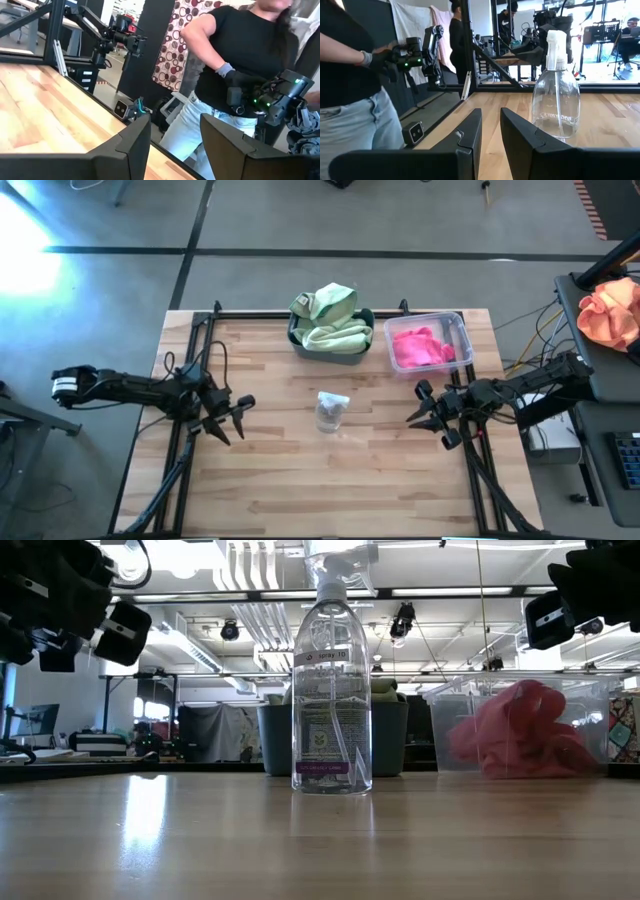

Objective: Sort microfiber towel by color & place in baskets
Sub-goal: Return to Home Position

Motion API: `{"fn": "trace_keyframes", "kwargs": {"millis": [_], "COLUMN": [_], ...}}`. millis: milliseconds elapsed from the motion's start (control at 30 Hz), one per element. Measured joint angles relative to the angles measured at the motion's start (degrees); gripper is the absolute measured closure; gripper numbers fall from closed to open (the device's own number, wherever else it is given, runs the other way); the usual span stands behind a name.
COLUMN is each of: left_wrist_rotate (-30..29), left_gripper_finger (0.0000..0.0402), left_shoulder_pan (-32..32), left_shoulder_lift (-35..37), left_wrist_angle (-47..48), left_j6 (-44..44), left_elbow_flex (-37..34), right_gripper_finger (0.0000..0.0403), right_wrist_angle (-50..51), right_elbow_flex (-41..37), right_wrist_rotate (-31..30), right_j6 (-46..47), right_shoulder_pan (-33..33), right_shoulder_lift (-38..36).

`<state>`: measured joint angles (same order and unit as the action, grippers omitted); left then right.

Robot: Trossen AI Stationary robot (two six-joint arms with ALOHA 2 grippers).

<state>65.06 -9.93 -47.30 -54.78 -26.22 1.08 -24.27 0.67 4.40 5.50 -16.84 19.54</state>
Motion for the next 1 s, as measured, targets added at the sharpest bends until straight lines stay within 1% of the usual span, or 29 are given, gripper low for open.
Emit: {"fn": "trace_keyframes", "kwargs": {"millis": [100, 333, 467, 600, 1000], "left_wrist_rotate": [0.0, 0.0, 0.0, 0.04, 0.0], "left_gripper_finger": [0.0258, 0.0318, 0.0346, 0.0362, 0.0364], "left_shoulder_pan": [-0.01, -0.02, 0.26, 0.26, 0.2], "left_shoulder_lift": [-0.68, -2.27, -1.74, 2.51, 16.71], "left_wrist_angle": [0.0, 0.0, 0.7, 4.62, 19.46], "left_j6": [-0.02, -0.03, -0.05, -0.05, -0.07], "left_elbow_flex": [0.0, 0.0, 0.0, 0.0, 0.0], "right_gripper_finger": [0.0339, 0.0339, 0.0339, 0.0339, 0.0339], "right_wrist_angle": [0.01, 0.0, 0.02, 0.02, 0.02], "right_elbow_flex": [0.0, 0.0, 0.0, 0.0, 0.0], "right_wrist_rotate": [0.01, 0.02, 0.02, 0.02, 0.02], "right_j6": [0.0, 0.0, 0.0, 0.02, 0.02], "right_shoulder_pan": [-0.02, -0.02, -0.01, 0.0, -0.02], "right_shoulder_lift": [-0.02, 0.01, -0.02, -0.02, -0.02]}}
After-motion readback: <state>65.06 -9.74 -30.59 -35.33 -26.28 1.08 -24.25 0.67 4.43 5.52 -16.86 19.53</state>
